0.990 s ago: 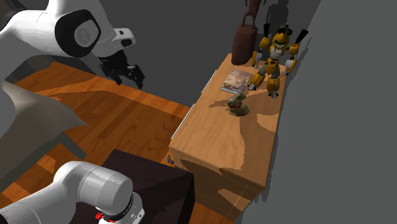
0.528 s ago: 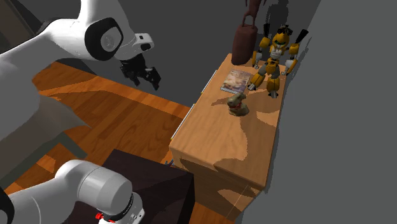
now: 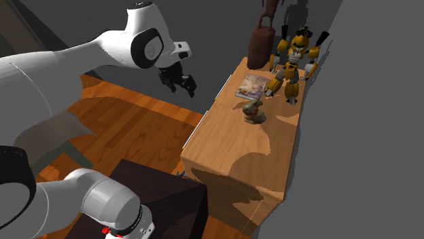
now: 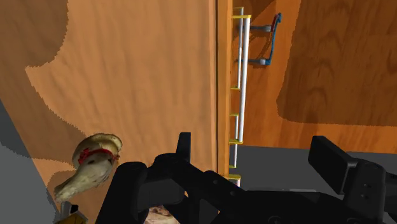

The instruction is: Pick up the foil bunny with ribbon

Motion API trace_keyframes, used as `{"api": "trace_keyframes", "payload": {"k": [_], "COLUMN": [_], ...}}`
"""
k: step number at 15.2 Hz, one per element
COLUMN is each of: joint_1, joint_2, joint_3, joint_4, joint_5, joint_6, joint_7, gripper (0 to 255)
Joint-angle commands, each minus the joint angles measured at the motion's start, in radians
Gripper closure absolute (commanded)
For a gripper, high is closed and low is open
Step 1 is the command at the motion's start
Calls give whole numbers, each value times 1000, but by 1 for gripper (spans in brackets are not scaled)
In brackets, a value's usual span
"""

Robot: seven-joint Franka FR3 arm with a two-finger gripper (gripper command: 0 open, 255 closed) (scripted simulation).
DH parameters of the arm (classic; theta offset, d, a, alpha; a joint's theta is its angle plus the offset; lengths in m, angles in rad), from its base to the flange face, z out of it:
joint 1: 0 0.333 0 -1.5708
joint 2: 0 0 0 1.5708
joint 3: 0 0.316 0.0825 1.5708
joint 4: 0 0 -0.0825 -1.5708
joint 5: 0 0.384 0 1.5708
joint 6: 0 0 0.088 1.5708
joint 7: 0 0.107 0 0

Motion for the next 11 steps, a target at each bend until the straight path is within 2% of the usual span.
{"api": "trace_keyframes", "payload": {"k": [1, 11], "joint_1": [-22, -118], "joint_2": [55, 330], "joint_3": [-11, -74], "joint_4": [18, 164], "joint_5": [-24, -127], "joint_6": [42, 196], "joint_7": [12, 73], "gripper": [0, 0]}}
